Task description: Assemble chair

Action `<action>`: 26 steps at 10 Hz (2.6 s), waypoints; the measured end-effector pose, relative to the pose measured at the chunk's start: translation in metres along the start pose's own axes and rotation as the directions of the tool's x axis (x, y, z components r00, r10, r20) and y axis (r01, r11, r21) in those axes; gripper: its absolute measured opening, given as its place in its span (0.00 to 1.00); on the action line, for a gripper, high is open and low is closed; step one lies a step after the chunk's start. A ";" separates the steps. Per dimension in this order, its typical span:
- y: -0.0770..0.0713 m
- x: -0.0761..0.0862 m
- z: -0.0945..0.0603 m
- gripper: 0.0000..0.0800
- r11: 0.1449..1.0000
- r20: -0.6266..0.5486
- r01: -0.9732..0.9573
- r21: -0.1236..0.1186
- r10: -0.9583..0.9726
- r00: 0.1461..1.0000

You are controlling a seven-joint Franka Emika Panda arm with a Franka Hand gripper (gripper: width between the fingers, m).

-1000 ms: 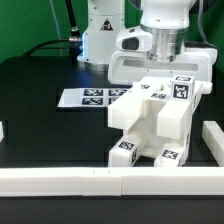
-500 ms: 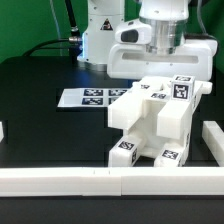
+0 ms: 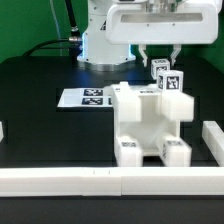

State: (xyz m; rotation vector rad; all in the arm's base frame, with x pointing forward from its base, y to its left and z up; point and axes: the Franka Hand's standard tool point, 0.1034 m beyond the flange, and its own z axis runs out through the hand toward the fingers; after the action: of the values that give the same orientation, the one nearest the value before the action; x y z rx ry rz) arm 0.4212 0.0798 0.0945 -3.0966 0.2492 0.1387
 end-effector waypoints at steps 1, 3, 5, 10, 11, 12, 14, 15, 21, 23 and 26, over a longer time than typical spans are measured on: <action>0.000 0.000 -0.001 0.36 1.000 -0.002 0.000 0.001 0.000 1.000; 0.000 0.000 0.000 0.36 1.000 -0.001 0.000 0.000 0.000 1.000; 0.002 0.001 -0.005 0.36 1.000 -0.002 0.000 0.004 0.000 1.000; 0.033 0.030 -0.054 0.36 0.999 -0.007 0.029 0.044 -0.029 1.000; 0.031 0.027 -0.050 0.36 0.999 -0.008 0.032 0.041 -0.031 0.999; 0.031 0.026 -0.049 0.36 0.999 -0.004 0.033 0.040 -0.033 0.999; 0.032 0.028 -0.050 0.36 0.999 -0.007 0.033 0.041 -0.033 0.999; 0.039 0.046 -0.059 0.36 0.998 -0.015 0.057 0.040 -0.056 0.998; 0.051 0.097 -0.079 0.36 0.995 -0.039 0.092 0.033 -0.091 0.995; 0.055 0.119 -0.080 0.36 0.992 -0.037 0.123 0.021 -0.122 0.992; 0.057 0.148 -0.086 0.36 0.993 -0.056 0.118 0.023 -0.117 0.992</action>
Offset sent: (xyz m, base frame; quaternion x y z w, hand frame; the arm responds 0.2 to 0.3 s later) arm -0.0054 -0.0077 0.0046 -0.0173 -0.0060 -0.0182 0.9997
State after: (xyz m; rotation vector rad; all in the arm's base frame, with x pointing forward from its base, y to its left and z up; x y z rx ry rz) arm 0.5649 -0.0027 0.1651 -3.0817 0.0691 0.0470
